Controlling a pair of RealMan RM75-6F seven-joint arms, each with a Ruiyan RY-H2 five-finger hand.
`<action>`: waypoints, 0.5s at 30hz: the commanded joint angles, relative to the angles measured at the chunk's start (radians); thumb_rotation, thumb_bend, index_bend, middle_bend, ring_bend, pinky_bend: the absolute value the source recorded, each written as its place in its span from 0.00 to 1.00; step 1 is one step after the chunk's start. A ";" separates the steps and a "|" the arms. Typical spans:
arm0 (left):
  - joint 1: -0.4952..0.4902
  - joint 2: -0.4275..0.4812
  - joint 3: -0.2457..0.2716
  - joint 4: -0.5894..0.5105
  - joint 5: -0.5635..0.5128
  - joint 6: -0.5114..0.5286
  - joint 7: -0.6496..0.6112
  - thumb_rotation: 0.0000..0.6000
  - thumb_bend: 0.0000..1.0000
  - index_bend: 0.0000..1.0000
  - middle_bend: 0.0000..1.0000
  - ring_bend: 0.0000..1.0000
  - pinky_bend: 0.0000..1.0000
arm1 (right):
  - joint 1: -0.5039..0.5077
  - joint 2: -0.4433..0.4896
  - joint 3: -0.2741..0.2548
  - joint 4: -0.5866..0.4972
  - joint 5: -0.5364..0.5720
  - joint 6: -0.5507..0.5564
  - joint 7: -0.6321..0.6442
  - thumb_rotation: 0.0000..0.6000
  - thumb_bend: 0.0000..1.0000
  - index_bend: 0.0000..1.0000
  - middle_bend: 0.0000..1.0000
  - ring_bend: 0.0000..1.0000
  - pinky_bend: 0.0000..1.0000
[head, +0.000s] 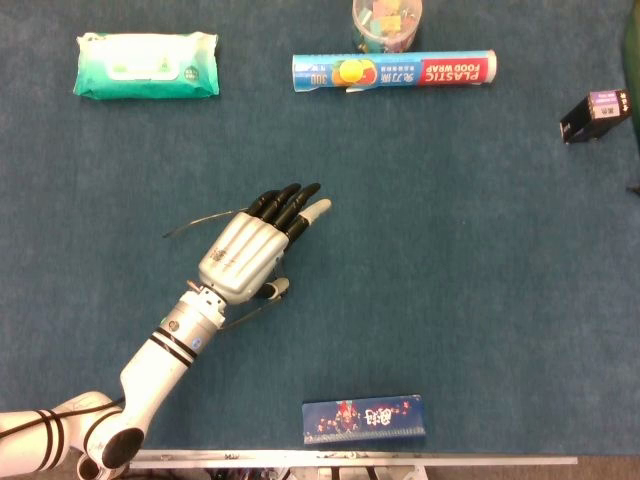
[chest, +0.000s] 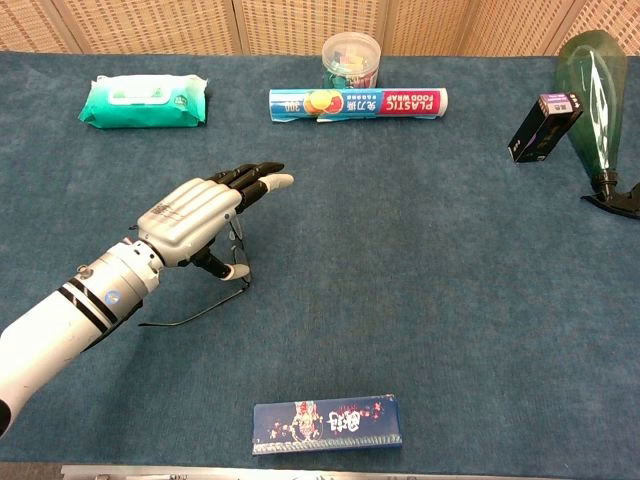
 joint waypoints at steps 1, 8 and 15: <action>0.003 0.005 0.002 0.004 0.000 0.003 0.003 1.00 0.00 0.05 0.00 0.00 0.12 | 0.000 -0.001 0.000 0.001 0.000 -0.001 0.000 1.00 0.04 0.15 0.19 0.21 0.45; 0.023 0.028 0.014 0.018 0.001 0.022 0.013 1.00 0.00 0.05 0.00 0.00 0.12 | 0.001 -0.001 0.001 0.001 -0.001 0.000 0.001 1.00 0.04 0.15 0.19 0.21 0.45; 0.048 0.060 0.023 0.046 -0.013 0.035 0.019 1.00 0.00 0.05 0.00 0.00 0.12 | 0.002 -0.005 0.000 0.003 -0.001 -0.004 0.002 1.00 0.04 0.15 0.19 0.21 0.45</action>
